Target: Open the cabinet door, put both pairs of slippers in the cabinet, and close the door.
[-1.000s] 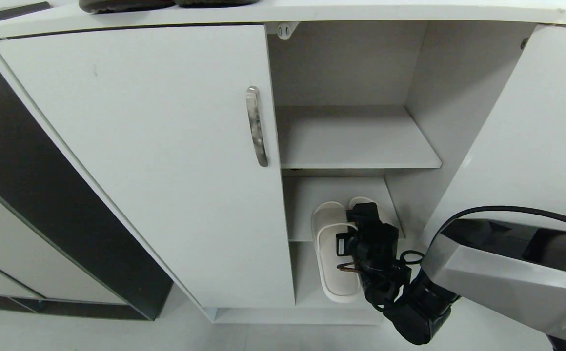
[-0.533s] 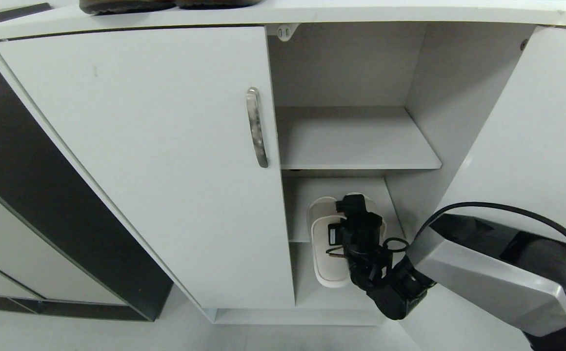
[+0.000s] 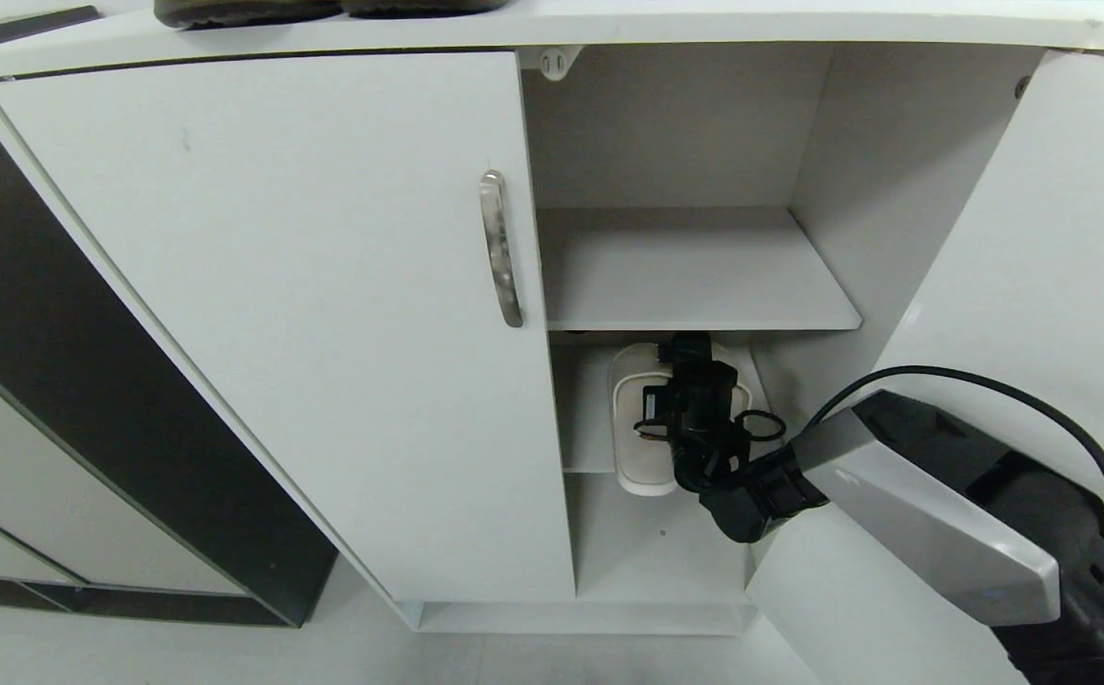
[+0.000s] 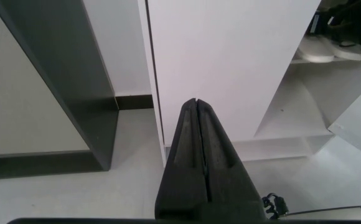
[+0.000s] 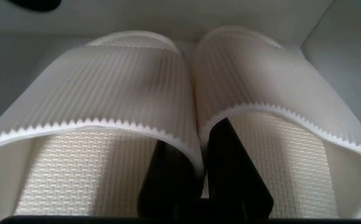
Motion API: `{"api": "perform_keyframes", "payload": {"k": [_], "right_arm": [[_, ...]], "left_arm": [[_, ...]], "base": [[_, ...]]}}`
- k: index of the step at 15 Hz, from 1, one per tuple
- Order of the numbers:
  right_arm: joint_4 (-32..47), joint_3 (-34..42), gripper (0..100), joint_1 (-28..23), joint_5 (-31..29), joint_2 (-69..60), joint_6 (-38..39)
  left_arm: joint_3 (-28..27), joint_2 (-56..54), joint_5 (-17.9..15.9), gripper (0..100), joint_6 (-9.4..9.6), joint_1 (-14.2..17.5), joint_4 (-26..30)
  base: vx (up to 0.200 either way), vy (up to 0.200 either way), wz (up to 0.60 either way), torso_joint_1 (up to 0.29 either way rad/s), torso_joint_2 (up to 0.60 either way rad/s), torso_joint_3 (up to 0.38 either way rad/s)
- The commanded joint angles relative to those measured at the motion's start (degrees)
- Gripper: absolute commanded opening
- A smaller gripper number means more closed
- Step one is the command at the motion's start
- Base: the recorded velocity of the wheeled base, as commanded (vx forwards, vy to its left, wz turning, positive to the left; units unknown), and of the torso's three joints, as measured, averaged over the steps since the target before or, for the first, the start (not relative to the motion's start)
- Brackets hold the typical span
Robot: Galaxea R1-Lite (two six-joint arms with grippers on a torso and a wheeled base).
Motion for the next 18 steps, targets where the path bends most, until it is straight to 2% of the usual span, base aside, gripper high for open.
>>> {"api": "perform_keyframes", "payload": {"k": [1, 6, 7, 10, 14, 18], "right_arm": [[0.1, -1.6, 0, -0.4, 0.1, 1.5, -0.1], [1.0, -3.9, 0, -0.9, 0.2, 2.9, -0.1], [1.0, -3.9, 100, -0.9, 0.2, 3.0, -0.1], [0.5, -0.5, 100, 0.1, -0.1, 1.6, -0.5], [-5.8, 13.8, 100, 4.1, -0.1, -7.3, -0.7], [-13.0, 32.6, 100, 9.7, -3.0, -16.8, -0.9]], "left_arm": [[0.0, 0.1, 0.0, 0, -0.03, 0.0, 0.0], [0.0, 0.1, 0.1, 0, 0.06, 0.0, 0.0], [0.0, 0.1, 0.1, 0, 0.06, 0.0, 0.0], [0.0, 0.1, 0.1, 0, 0.06, 0.0, 0.0], [0.0, 0.1, 0.1, 0, -0.03, 0.0, 0.0], [0.0, 0.1, 0.1, 0, -0.12, 0.0, 0.0]], "base": [[0.000, 0.000, 0.00, 0.000, 0.00, 0.000], [0.000, 0.000, 0.00, 0.000, 0.00, 0.000], [0.000, 0.000, 0.00, 0.000, 0.00, 0.000], [0.000, 0.000, 0.00, 0.000, 0.00, 0.000], [0.000, 0.000, 0.00, 0.000, 0.00, 0.000], [0.000, 0.000, 0.00, 0.000, 0.00, 0.000]]}}
